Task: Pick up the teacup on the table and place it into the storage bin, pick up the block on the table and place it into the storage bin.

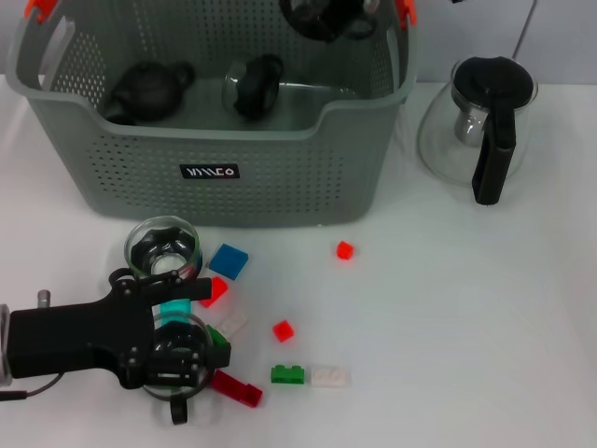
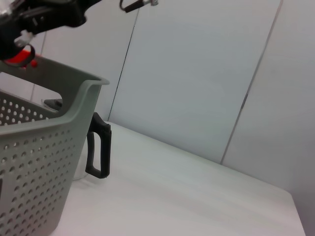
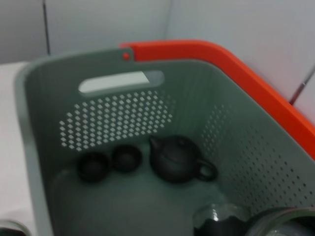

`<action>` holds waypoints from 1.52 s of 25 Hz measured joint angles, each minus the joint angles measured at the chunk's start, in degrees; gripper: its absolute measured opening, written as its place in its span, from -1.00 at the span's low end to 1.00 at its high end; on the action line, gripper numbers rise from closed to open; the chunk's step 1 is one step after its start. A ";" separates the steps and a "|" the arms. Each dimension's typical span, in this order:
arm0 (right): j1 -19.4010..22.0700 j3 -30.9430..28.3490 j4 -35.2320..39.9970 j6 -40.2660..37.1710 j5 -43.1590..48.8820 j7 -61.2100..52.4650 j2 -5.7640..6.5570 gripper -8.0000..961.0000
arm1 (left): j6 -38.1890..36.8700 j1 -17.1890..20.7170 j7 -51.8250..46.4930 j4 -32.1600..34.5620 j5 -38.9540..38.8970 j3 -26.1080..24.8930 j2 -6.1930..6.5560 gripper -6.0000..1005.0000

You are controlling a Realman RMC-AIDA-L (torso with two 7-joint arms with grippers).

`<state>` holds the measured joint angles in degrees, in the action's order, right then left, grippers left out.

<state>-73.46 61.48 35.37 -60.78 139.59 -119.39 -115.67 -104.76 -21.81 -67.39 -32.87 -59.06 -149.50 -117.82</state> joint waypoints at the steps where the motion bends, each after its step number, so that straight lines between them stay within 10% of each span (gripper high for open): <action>1: -0.26 0.01 -0.77 0.90 0.33 0.30 -0.05 -0.87 | 0.03 0.00 0.02 0.00 0.00 0.00 -0.02 0.75; 17: -1.45 9.27 -6.42 9.74 1.92 1.98 -2.88 -0.87 | 1.19 0.67 0.72 0.83 0.01 0.00 -0.30 0.75; 38: -1.50 8.95 -5.78 5.02 2.54 -0.91 -1.48 -0.87 | 0.97 0.36 0.86 1.50 0.36 0.00 -0.23 0.75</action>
<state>-74.97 70.43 29.59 -55.76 142.13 -120.30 -117.15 -103.80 -21.45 -66.53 -31.37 -58.70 -149.50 -118.05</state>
